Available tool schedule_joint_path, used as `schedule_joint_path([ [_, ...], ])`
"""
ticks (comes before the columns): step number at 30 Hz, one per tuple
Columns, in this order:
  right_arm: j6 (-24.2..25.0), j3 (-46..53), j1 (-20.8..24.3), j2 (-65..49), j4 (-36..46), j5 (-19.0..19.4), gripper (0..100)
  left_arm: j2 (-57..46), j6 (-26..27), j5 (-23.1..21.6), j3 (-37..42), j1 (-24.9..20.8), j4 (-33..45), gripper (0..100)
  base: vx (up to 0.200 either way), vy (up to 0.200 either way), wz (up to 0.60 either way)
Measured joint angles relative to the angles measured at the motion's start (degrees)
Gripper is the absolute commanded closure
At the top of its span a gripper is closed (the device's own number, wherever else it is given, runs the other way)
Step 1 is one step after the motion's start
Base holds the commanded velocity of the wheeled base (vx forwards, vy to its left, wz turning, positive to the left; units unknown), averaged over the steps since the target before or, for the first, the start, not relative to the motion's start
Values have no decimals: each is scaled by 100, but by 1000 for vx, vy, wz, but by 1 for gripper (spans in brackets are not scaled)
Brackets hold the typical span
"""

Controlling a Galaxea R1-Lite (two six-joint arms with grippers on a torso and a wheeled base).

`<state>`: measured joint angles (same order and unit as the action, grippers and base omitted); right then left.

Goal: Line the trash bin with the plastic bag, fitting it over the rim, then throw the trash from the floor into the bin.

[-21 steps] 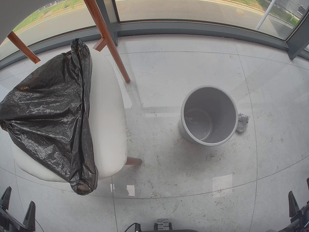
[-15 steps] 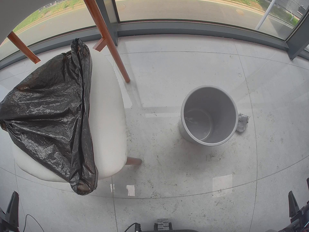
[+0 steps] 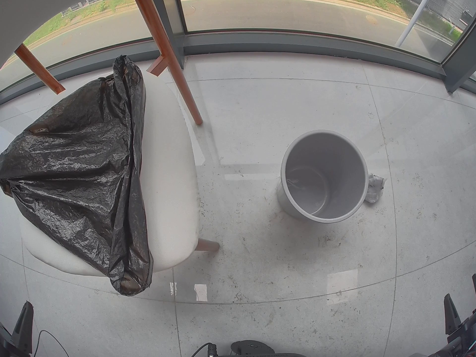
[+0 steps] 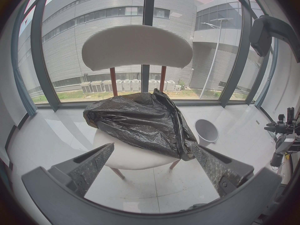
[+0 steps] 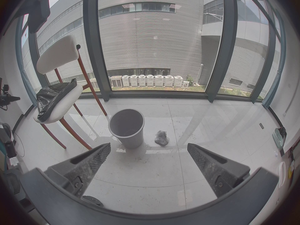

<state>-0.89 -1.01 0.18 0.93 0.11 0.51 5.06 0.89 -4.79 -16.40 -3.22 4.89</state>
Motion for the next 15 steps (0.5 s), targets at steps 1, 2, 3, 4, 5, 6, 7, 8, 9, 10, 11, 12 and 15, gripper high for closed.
schedule_joint_path([
  [1, 0, 0, 2, 0, 5, 0, 0, -21, -2, 0, 0, 6, 0, 0, 0, 200, 0],
  [2, 0, 2, 4, 0, 5, 0, 0, -32, -5, 1, 2, 6, -2, 0, 0, 200, 0],
  [3, 0, 2, 2, 0, 5, -2, 0, -43, -5, 1, 13, 6, -2, 0, 0, 200, 0],
  [4, 0, 2, 2, 0, 5, 0, 0, -52, -7, 0, 22, 6, -2, 0, 0, 200, 0],
  [5, 0, 2, 2, 0, 5, 0, 0, -62, -7, -2, 28, 5, -2, 0, 0, 200, 0],
  [6, 2, 2, 0, 0, 5, 0, 0, -68, -10, 0, 37, 5, 0, 0, 0, 200, 0],
  [7, 2, 2, 0, 0, 5, 0, 0, -74, -10, -2, 39, 5, 4, 0, 0, 200, 0],
  [8, 0, 2, 0, 0, 5, 2, 0, -79, -10, -2, 41, 5, 11, 0, 0, 200, 0],
  [9, 2, 2, 0, 0, 7, 2, 0, -84, -10, -7, 48, 5, 17, 0, 0, 200, 0],
  [10, 0, 2, -5, 0, 0, 2, 0, -85, -7, -10, 55, 5, 20, 0, 0, 200, 0],
  [11, 0, 2, -5, 0, 5, 2, 0, -88, -10, -11, 67, 5, 22, 0, 0, 200, 0],
  [12, 0, 2, -2, 0, 2, 2, 0, -90, -10, -18, 96, 5, 17, 0, 0, 200, 0],
  [15, 0, 2, -5, 0, -1, 2, 0, -95, -10, -87, 168, -2, -5, 0, 0, 0, 0],
])
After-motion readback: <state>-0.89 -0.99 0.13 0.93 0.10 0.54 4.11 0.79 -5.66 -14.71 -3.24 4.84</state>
